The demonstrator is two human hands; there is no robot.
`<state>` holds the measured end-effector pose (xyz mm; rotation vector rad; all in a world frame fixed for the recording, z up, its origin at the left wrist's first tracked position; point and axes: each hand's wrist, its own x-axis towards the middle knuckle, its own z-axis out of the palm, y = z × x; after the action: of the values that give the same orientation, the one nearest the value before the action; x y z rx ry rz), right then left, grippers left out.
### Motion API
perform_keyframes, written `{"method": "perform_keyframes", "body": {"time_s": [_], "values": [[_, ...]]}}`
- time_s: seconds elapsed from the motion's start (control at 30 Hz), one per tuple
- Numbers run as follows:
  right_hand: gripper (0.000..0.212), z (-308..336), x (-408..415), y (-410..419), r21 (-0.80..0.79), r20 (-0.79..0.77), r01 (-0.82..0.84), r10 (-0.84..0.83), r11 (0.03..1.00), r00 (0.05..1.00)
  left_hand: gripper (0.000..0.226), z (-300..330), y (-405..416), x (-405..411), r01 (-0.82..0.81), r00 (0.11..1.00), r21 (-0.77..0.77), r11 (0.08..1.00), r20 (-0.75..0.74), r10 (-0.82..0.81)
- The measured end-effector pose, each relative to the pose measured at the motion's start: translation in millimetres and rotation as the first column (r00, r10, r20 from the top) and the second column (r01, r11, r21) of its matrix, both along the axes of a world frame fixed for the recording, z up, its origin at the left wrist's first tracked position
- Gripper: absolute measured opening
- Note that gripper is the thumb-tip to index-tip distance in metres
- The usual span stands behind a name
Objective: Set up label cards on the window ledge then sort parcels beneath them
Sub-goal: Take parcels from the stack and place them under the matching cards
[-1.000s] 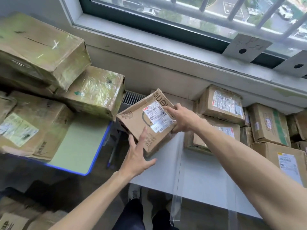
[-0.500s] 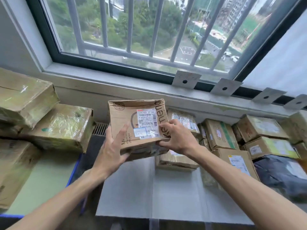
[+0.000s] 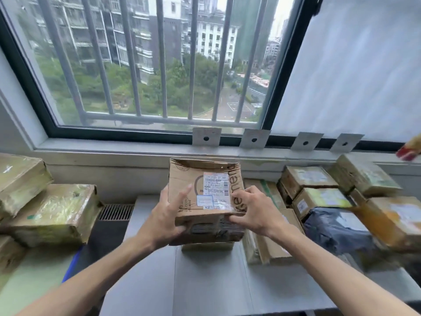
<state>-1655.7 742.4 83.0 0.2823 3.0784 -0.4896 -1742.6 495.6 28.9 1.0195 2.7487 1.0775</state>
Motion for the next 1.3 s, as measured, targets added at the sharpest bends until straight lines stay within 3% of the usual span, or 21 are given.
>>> {"method": "perform_keyframes", "body": {"time_s": [0.53, 0.83, 1.3], "values": [[0.064, -8, 118, 119, -0.032, -0.036, 0.21, -0.211, 0.977, 0.977, 0.104, 4, 134, 75, 0.155, 0.988, -0.085, 0.984, -0.004, -0.155], [0.068, 2, 149, 157, -0.027, -0.077, 0.38, -0.381, 0.925, 0.921, 0.103, 20, 203, 66, 0.349, 0.937, -0.062, 0.935, 0.0, -0.349], [0.061, 55, 197, 236, 0.056, -0.155, 0.587, -0.574, 0.807, 0.804, 0.1, 61, 330, 74, 0.526, 0.85, -0.016, 0.851, -0.043, -0.526]]}}
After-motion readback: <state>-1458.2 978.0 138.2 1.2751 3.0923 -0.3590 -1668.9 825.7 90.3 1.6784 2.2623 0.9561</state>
